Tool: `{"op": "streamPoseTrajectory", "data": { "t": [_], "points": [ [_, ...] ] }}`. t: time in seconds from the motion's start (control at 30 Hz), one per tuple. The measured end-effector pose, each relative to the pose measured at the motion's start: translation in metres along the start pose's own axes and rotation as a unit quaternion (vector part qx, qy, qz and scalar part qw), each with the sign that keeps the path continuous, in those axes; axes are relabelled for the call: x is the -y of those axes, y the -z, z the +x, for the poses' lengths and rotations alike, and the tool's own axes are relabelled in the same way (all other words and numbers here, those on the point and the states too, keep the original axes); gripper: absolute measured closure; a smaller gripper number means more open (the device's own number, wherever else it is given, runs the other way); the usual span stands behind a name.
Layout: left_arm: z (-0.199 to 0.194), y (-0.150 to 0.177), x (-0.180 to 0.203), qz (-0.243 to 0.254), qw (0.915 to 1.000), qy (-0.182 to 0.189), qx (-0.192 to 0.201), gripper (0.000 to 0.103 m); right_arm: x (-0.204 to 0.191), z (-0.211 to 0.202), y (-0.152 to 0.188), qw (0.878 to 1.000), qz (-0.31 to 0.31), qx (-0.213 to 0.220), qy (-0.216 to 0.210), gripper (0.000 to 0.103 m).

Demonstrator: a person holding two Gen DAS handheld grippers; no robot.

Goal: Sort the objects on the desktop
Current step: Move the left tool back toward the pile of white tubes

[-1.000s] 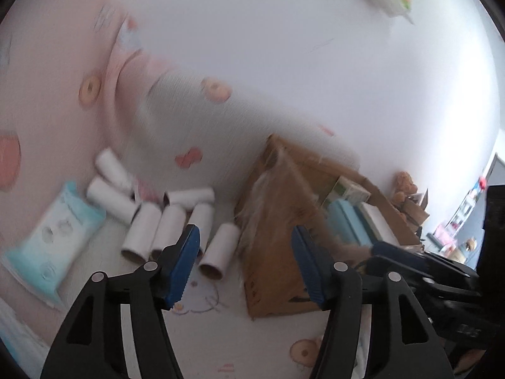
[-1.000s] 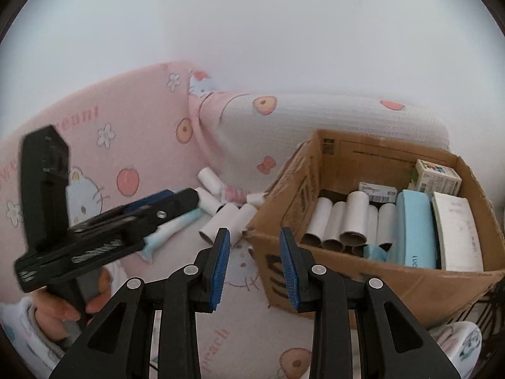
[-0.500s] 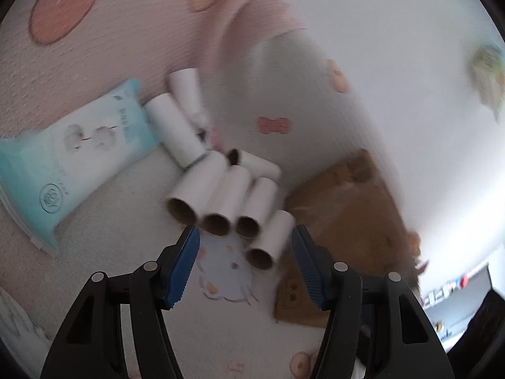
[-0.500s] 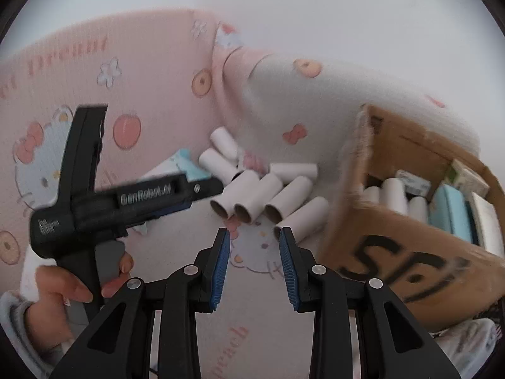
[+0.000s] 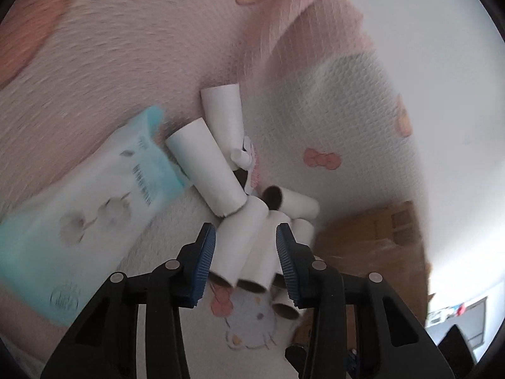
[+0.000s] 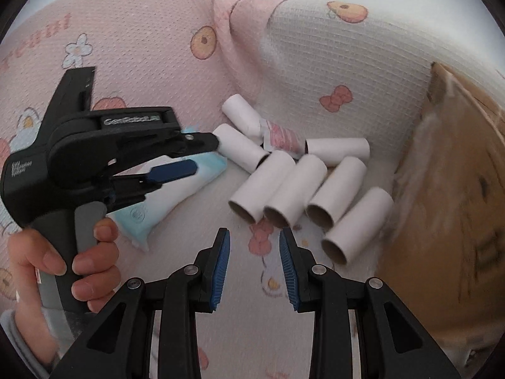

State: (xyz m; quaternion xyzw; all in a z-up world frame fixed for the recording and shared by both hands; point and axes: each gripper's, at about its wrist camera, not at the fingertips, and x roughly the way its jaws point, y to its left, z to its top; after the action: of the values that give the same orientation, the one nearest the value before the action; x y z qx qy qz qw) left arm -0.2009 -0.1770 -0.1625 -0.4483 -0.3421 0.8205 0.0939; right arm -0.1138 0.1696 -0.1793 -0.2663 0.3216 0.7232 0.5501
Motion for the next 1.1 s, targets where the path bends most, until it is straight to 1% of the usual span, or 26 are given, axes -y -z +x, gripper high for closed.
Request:
{"op": "streamPoseTrajectory", "data": {
  "t": [0.07, 0.13, 0.17, 0.23, 0.3, 0.33, 0.4, 0.43, 0.47, 0.57, 0.73, 0.87, 0.97, 1.07, 1.1],
  "points": [
    [0.015, -0.010, 0.003, 0.001, 0.9993, -0.013, -0.036, 0.059, 0.000, 0.010, -0.006, 1.000, 0.000, -0.006, 0.004, 0.075],
    [0.023, -0.018, 0.000, -0.007, 0.9981, -0.028, -0.054, 0.059, 0.002, 0.019, -0.011, 1.000, 0.004, -0.011, -0.001, 0.075],
    [0.025, -0.024, -0.002, -0.007, 0.9978, -0.031, -0.058, 0.059, 0.003, 0.025, -0.014, 1.000, 0.008, -0.017, -0.007, 0.075],
    [0.026, -0.029, -0.005, -0.004, 0.9980, -0.035, -0.053, 0.059, 0.005, 0.037, -0.018, 0.999, 0.010, -0.035, -0.015, 0.075],
    [0.030, -0.028, -0.009, -0.011, 0.9969, -0.040, -0.068, 0.059, 0.006, 0.046, -0.023, 0.999, 0.011, -0.046, -0.020, 0.075],
    [0.033, -0.027, -0.011, -0.021, 0.9964, -0.029, -0.077, 0.059, 0.006, 0.050, -0.025, 0.999, 0.009, -0.049, -0.022, 0.075],
    [0.042, -0.024, -0.018, -0.047, 0.9929, 0.008, -0.109, 0.059, 0.006, 0.056, -0.030, 0.998, 0.003, -0.051, -0.022, 0.075],
    [0.045, -0.022, -0.019, -0.050, 0.9916, 0.015, -0.118, 0.059, 0.008, 0.059, -0.032, 0.998, 0.006, -0.051, -0.024, 0.075],
    [0.047, -0.021, -0.019, -0.049, 0.9913, 0.014, -0.122, 0.059, 0.010, 0.063, -0.034, 0.998, 0.014, -0.055, -0.031, 0.075],
    [0.049, -0.018, -0.018, -0.039, 0.9928, -0.001, -0.113, 0.059, 0.015, 0.076, -0.041, 0.996, 0.037, -0.066, -0.046, 0.075],
    [0.060, -0.016, -0.023, -0.054, 0.9898, 0.007, -0.131, 0.059, 0.015, 0.093, -0.047, 0.995, 0.041, -0.078, -0.051, 0.075],
    [0.063, -0.016, -0.026, -0.055, 0.9902, -0.007, -0.129, 0.059, 0.015, 0.104, -0.050, 0.993, 0.049, -0.093, -0.060, 0.075],
    [0.069, -0.016, -0.033, -0.075, 0.9880, 0.008, -0.135, 0.059, 0.011, 0.113, -0.052, 0.990, 0.040, -0.118, -0.066, 0.075],
    [0.075, -0.013, -0.039, -0.094, 0.9831, 0.027, -0.155, 0.059, 0.008, 0.118, -0.052, 0.989, 0.038, -0.127, -0.060, 0.075],
    [0.076, -0.012, -0.039, -0.093, 0.9827, 0.025, -0.158, 0.059, 0.008, 0.119, -0.052, 0.989, 0.041, -0.130, -0.058, 0.075]
  ]
}}
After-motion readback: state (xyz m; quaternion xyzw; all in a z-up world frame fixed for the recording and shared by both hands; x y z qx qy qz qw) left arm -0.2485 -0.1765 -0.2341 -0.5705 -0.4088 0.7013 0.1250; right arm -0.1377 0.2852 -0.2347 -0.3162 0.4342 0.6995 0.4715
